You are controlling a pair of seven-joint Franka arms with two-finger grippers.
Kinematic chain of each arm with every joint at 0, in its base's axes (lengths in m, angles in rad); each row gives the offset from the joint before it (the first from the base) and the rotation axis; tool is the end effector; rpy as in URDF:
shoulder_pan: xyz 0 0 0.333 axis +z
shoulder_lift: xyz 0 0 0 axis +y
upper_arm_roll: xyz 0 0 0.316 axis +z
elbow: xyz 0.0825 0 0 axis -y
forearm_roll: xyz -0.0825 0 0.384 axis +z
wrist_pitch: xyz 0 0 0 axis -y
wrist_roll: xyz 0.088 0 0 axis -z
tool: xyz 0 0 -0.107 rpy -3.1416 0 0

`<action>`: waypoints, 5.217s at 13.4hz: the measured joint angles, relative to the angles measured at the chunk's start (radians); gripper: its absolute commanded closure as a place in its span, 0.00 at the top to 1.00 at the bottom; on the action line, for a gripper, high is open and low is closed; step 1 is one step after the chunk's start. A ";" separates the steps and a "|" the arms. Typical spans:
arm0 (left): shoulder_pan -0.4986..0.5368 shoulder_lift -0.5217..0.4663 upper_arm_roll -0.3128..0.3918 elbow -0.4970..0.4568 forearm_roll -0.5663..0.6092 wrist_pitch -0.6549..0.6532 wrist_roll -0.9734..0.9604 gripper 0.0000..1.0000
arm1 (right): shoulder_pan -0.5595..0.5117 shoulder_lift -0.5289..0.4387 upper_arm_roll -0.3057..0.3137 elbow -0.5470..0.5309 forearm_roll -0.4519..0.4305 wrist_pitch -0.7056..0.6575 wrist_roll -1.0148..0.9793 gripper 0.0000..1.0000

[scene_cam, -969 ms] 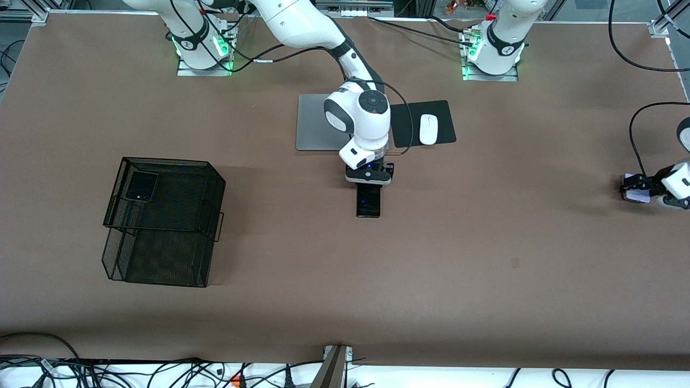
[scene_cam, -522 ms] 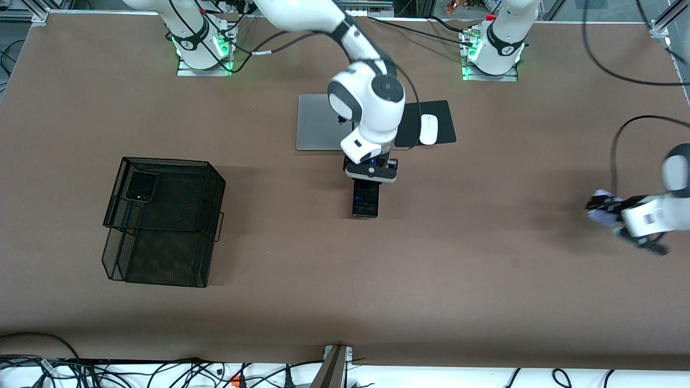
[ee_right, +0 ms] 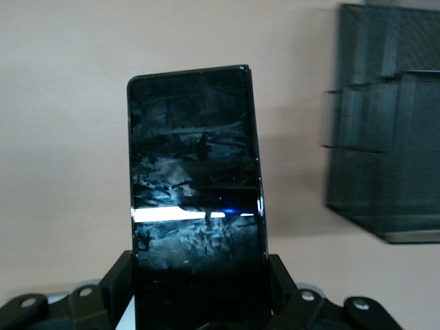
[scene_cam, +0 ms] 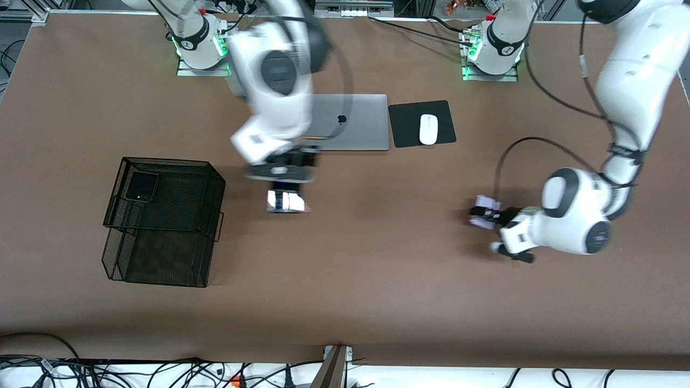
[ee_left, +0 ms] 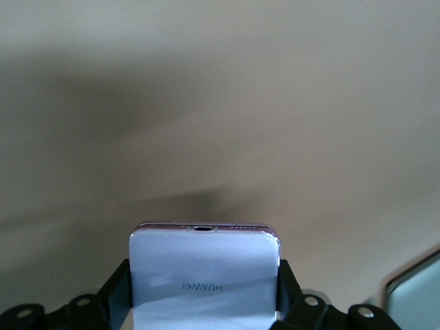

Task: Place phones with both arms
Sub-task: 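Drop the tall phone into the mesh basket with the right gripper, then release the white phone mid-table with the left gripper and withdraw it, then lower the right gripper onto the white phone and grasp it, then carry the white phone over the mesh basket with the right gripper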

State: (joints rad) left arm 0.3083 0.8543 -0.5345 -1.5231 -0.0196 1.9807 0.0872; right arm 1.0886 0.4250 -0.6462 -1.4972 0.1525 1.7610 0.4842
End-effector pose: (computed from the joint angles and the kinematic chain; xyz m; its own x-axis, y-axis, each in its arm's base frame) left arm 0.6661 -0.1035 0.1879 0.9322 -0.2525 -0.2593 -0.1259 -0.8979 0.4217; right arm 0.5585 0.3473 0.4576 0.9989 -0.0439 -0.0182 -0.0413 -0.9911 0.1268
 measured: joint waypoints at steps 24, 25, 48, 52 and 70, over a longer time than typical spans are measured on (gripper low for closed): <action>-0.112 -0.463 0.143 0.109 0.220 -0.357 -0.106 1.00 | -0.001 -0.121 -0.290 -0.239 0.055 0.063 -0.388 1.00; -0.111 -0.502 0.180 0.106 0.164 -0.367 -0.094 1.00 | 0.010 -0.121 -0.263 -0.202 0.058 0.049 -0.338 1.00; -0.329 -0.883 0.520 -0.158 0.058 -0.309 -0.073 1.00 | 0.057 0.471 0.277 0.118 0.034 0.605 0.077 1.00; -0.329 -0.883 0.520 -0.158 0.058 -0.311 -0.073 1.00 | 0.042 0.515 0.280 0.117 0.034 0.674 0.067 1.00; -0.329 -0.881 0.525 -0.158 0.058 -0.333 -0.073 1.00 | 0.008 0.196 -0.028 0.159 0.145 0.072 -0.022 0.05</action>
State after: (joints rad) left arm -0.0207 -0.0270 -0.0095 -1.6814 0.0388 1.6474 0.0146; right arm 1.0969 0.6209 -0.6743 -1.3377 0.2972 1.8327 0.4618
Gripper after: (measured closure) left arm 0.000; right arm 0.154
